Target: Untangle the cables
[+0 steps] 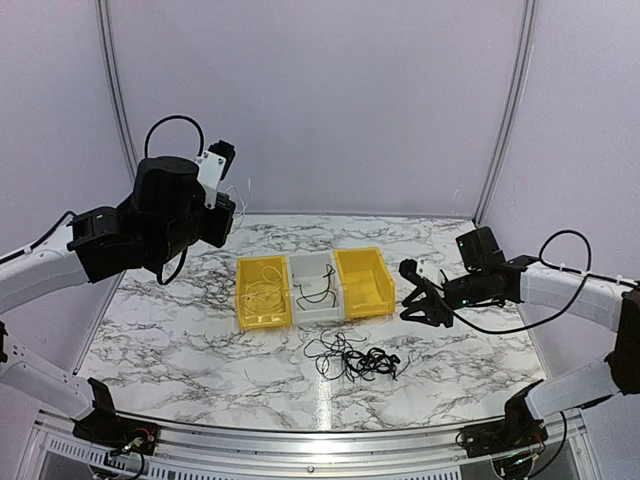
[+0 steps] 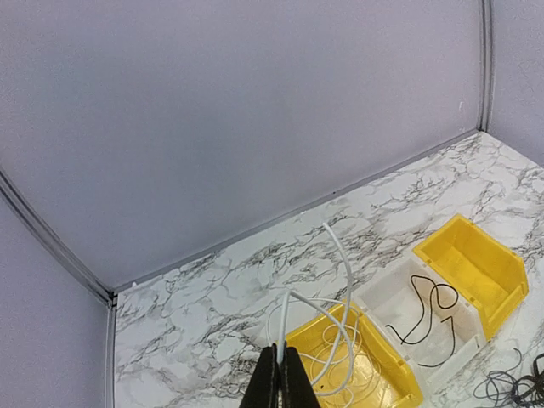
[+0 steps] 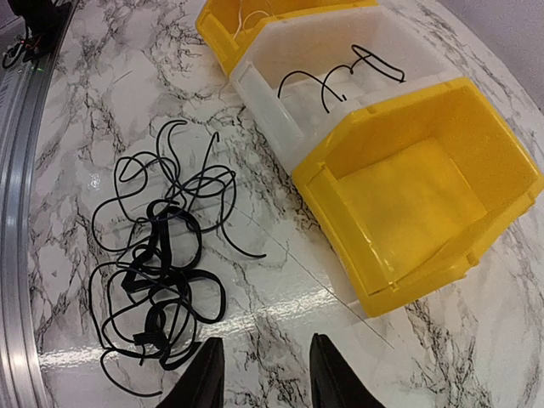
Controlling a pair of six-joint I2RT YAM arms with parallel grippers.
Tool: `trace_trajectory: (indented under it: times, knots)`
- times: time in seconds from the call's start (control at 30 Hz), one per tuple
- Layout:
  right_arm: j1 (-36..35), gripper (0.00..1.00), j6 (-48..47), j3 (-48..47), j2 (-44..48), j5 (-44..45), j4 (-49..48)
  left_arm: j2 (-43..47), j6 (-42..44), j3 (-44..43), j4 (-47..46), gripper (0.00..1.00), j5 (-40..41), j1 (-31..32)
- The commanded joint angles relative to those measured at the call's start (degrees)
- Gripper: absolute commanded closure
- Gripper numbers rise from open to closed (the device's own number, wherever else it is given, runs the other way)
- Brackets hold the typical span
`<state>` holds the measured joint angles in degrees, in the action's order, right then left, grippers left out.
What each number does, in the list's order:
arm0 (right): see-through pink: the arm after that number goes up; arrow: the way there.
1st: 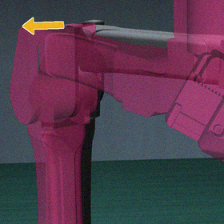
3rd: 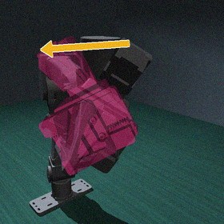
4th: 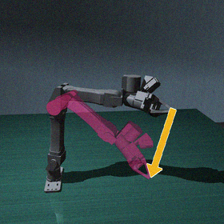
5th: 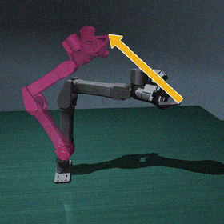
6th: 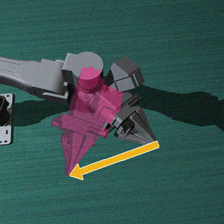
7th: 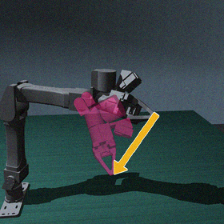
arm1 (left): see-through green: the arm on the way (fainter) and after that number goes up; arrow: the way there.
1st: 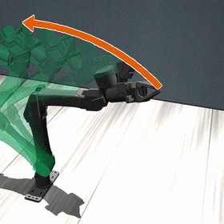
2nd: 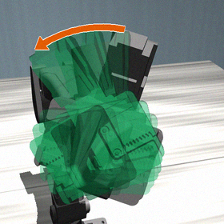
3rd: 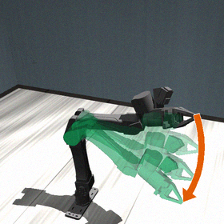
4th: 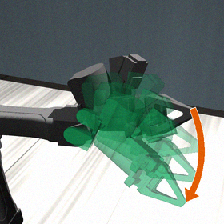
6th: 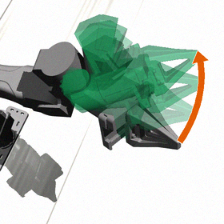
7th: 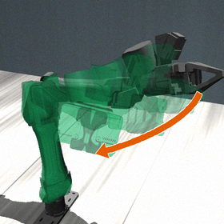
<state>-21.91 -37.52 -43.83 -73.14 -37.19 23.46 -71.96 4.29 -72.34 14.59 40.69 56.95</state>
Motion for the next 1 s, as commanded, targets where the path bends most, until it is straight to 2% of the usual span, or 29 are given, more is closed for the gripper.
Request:
trace_trajectory:
  times: [0.0, 0.3, 0.73, 0.97]
  knots:
    - [0.43, 0.65, 0.11, 0.00, -0.41, 0.66, -2.17, -0.98, -6.65, 2.79, -2.26, 1.00, -3.60, -3.77]
    - [0.38, 0.65, -0.59, 0.13, -1.55, 1.76, -2.15, -9.71, -10.52, 5.01, -6.56, 1.00, -7.22, -8.25]
    - [0.47, 0.64, -1.08, 0.45, -2.47, 2.64, -2.28, -20.14, -12.29, 4.92, -10.22, 1.00, -11.34, -10.05]
    - [0.41, 0.64, -1.59, -0.37, -4.35, 2.52, -1.24, -25.55, -16.18, 5.46, -10.23, 1.00, -14.26, -10.84]
